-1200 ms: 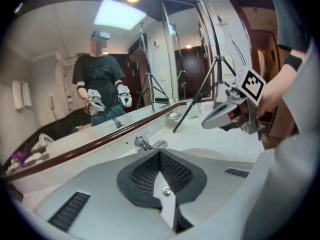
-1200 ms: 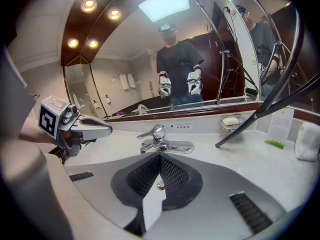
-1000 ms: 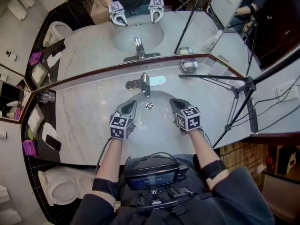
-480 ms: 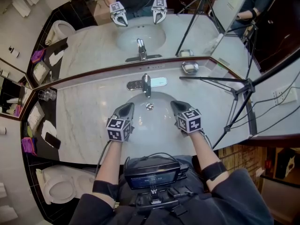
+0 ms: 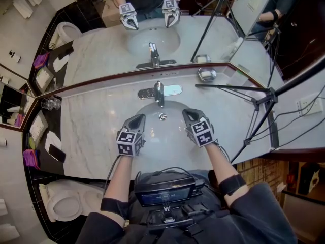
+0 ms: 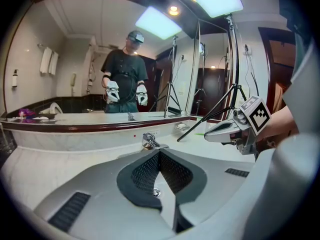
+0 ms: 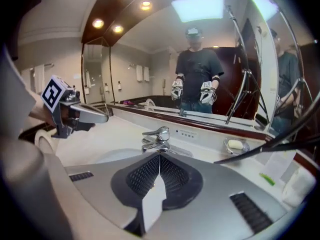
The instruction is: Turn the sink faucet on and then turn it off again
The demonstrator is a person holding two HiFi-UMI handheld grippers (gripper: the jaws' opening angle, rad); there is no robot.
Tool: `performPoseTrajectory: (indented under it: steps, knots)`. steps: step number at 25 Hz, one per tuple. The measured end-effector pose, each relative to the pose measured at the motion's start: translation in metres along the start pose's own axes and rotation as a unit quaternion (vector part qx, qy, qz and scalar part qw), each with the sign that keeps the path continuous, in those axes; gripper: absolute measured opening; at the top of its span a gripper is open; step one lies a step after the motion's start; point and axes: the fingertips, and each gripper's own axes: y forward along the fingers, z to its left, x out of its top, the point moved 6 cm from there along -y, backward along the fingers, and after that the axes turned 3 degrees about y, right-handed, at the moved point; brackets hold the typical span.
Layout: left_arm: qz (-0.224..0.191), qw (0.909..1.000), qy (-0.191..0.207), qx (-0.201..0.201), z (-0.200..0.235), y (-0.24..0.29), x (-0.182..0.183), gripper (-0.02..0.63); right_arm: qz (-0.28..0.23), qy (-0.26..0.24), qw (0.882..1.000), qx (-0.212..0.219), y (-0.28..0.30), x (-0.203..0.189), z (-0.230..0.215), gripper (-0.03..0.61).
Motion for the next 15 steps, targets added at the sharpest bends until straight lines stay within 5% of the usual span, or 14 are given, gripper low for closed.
performPoseTrajectory:
  steps: [5, 10, 15]
  knots:
    - [0.003, 1.0000, 0.000, -0.004, 0.000, 0.004, -0.004, 0.000, 0.032, -0.163, 0.986, -0.005, 0.028, 0.006, 0.014, 0.088]
    - [-0.006, 0.9997, -0.024, -0.006, 0.001, 0.007, -0.001, 0.000, 0.060, -0.312, 0.948, -0.012, 0.059, 0.016, 0.029, 0.221]
    - [-0.004, 0.9997, -0.024, -0.007, 0.004, 0.012, -0.002, 0.000, 0.070, -0.388, 0.919, -0.027, 0.088, 0.029, 0.034, 0.249]
